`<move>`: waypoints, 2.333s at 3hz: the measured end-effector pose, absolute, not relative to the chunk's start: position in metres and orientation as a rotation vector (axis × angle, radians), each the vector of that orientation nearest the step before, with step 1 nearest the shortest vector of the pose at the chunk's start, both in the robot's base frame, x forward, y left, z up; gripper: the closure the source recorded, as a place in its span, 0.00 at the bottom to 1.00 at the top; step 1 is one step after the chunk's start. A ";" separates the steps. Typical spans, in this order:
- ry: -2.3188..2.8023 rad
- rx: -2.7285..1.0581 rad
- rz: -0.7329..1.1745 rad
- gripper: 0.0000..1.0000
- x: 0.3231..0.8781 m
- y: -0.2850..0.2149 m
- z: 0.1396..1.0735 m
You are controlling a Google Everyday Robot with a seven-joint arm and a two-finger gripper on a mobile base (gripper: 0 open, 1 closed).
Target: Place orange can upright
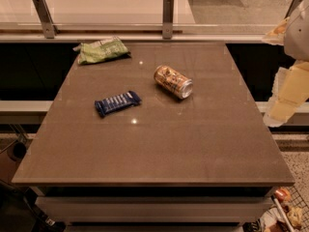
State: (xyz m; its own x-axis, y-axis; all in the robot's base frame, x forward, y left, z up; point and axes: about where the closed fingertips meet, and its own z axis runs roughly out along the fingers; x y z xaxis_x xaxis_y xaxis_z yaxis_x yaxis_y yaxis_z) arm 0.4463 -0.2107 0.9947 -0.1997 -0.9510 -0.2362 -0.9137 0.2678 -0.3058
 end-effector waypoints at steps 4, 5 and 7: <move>2.439 -1.285 -0.011 0.00 0.558 -0.177 1.001; 2.576 -1.142 -0.083 0.00 0.584 -0.159 0.992; 2.611 -1.053 -0.092 0.00 0.620 -0.124 0.982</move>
Offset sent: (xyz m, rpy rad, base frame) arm 0.0957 0.0235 0.0130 0.2270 0.1061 -0.1579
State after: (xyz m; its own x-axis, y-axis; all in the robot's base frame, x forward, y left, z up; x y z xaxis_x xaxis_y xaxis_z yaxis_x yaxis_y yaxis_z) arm 0.6204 -0.1242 0.9816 -0.6757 -0.6851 -0.2722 -0.6643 0.7259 -0.1782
